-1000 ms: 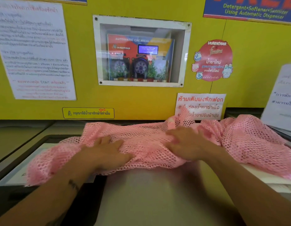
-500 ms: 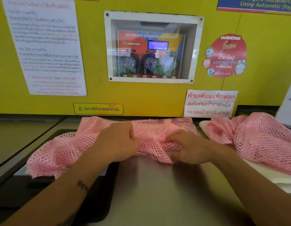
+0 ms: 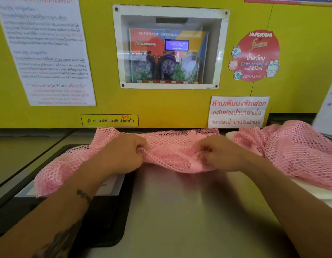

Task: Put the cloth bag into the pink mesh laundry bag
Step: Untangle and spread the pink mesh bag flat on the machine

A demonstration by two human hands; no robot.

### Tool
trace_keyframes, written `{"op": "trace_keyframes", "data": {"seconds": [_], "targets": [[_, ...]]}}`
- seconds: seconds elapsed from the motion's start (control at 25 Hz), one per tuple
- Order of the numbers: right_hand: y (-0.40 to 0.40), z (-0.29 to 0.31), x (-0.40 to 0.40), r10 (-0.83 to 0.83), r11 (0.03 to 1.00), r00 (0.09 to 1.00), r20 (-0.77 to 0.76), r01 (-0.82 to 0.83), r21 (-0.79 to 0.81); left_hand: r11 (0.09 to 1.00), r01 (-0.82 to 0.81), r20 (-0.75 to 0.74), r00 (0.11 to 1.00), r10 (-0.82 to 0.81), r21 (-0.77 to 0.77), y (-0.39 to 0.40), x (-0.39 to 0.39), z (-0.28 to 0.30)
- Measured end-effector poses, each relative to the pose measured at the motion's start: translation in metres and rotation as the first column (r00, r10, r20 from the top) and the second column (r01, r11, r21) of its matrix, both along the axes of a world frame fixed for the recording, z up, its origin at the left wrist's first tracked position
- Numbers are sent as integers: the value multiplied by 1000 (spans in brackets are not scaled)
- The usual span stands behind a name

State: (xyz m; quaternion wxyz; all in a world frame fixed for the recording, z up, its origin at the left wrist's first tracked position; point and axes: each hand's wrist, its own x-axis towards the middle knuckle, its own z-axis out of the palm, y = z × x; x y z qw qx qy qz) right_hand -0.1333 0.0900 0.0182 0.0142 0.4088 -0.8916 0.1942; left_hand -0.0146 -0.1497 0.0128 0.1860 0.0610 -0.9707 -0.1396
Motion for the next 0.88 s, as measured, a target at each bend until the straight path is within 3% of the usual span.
{"op": "trace_keyframes", "data": {"seconds": [0.12,0.16,0.24,0.36,0.44,0.52,0.64,0.72,0.8,0.88], "targets": [[20,22,-6,-39,896,991,127,91,-434,981,54,-117,993,-32,188,-2,27,34],[28,28,-7,-9,837,984,181,106,-537,935,128,-136,987,-86,332,3,40,47],[37,33,-9,-20,767,982,187,135,-627,745,250,-152,968,-199,618,11,60,67],[34,30,-11,-102,810,986,129,157,-565,606,271,-125,954,-273,748,11,62,63],[30,28,-6,-74,916,987,141,123,-381,566,218,-81,963,-258,795,2,52,56],[25,23,1,-54,985,977,205,86,-150,512,76,110,940,-323,856,-10,47,48],[7,2,1,-100,971,984,150,64,232,697,-14,324,892,-315,717,-10,40,34],[-4,-12,-9,-113,950,993,32,99,297,898,48,328,921,-209,437,-2,32,26],[-5,-15,-17,-199,963,971,-133,219,158,974,91,457,871,-178,206,6,22,14],[-3,-8,-11,-247,967,963,-102,238,-95,997,76,576,814,-77,25,7,5,-6]]}}
